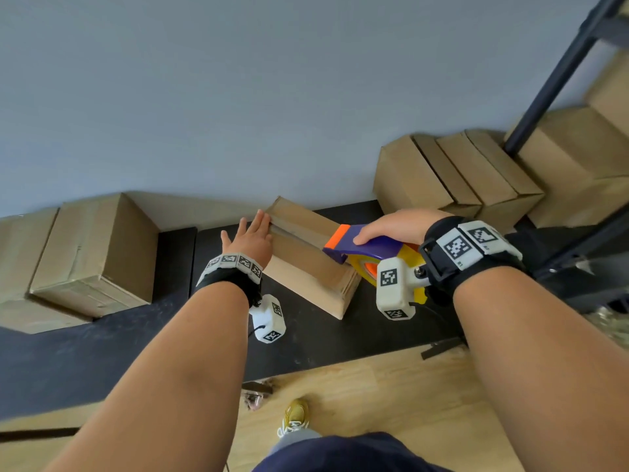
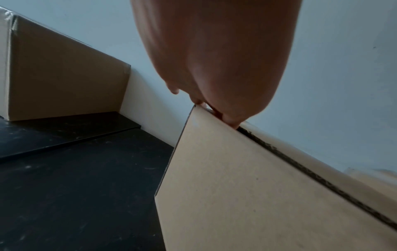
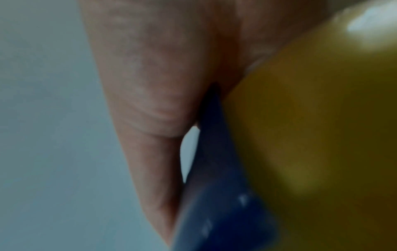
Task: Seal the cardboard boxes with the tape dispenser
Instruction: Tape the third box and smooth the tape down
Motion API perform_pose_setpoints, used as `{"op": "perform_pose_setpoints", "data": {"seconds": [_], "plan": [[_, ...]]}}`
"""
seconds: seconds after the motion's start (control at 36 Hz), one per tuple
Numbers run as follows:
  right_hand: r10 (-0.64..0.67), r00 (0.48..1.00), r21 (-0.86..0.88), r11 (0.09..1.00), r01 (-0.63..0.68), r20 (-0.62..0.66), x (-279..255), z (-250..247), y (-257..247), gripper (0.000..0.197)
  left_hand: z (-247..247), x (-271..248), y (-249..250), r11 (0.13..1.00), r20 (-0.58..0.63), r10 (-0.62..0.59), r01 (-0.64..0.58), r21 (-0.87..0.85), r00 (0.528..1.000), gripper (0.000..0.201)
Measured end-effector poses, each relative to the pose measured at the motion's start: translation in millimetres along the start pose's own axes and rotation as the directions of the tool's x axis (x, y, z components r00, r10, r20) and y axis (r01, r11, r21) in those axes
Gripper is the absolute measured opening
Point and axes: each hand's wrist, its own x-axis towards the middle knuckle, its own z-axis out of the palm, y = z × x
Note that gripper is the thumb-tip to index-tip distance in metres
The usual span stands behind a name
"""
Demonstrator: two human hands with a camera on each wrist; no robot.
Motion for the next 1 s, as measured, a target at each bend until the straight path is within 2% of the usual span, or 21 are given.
{"op": "perform_pose_setpoints", "data": {"seconds": [0.11, 0.22, 0.36, 0.44, 0.56, 0.69, 0.83, 0.92, 1.0], "plan": [[0.034, 0.997, 0.077, 0.996, -0.040, 0.073, -7.7, 4.8, 15.5, 0.031, -0.6, 1.1, 3.1, 1.000, 0.001, -0.014, 0.014, 0.027, 1.000, 0.052], [0.079, 0.996, 0.042, 0.996, -0.078, -0.033, -0.6, 13.7, 22.8, 0.037, 0.4, -1.0, 8.2, 0.999, -0.040, -0.007, 0.009, 0.052, 0.999, 0.052], [0.092, 0.996, 0.101, 0.991, -0.090, -0.018, 2.7, 18.6, 30.7, 0.040, 5.6, -7.6, 18.5, 0.999, -0.178, 0.051, -0.048, 0.023, 0.983, 0.055], [0.088, 0.996, 0.100, 0.991, -0.084, -0.029, 4.5, 18.4, 31.8, 0.042, 12.8, -12.7, 25.2, 0.993, -0.226, 0.103, -0.112, -0.029, 0.969, 0.049], [0.086, 0.996, 0.107, 0.991, -0.083, -0.019, 8.1, 18.3, 32.9, 0.041, 22.1, -21.4, 37.4, 0.989, -0.193, 0.128, -0.141, -0.054, 0.973, 0.050], [0.078, 0.997, 0.115, 0.991, -0.075, -0.026, 13.2, 20.5, 35.7, 0.040, 33.0, -26.3, 41.1, 0.988, -0.122, 0.145, -0.138, 0.067, 0.982, 0.055], [0.042, 0.997, 0.128, 0.991, -0.033, -0.068, 16.7, 21.6, 34.8, 0.036, 27.4, -20.6, 43.4, 0.989, -0.073, 0.130, -0.124, 0.080, 0.989, 0.057], [0.031, 0.997, 0.123, 0.992, -0.022, -0.072, 18.2, 20.8, 36.4, 0.036, 24.7, -23.4, 48.1, 0.989, -0.108, 0.133, -0.126, 0.075, 0.985, 0.056], [0.031, 0.998, 0.132, 0.991, -0.023, -0.059, 19.8, 20.5, 38.1, 0.036, 26.1, -32.6, 54.5, 0.987, -0.211, 0.162, -0.161, 0.022, 0.964, 0.051]]}}
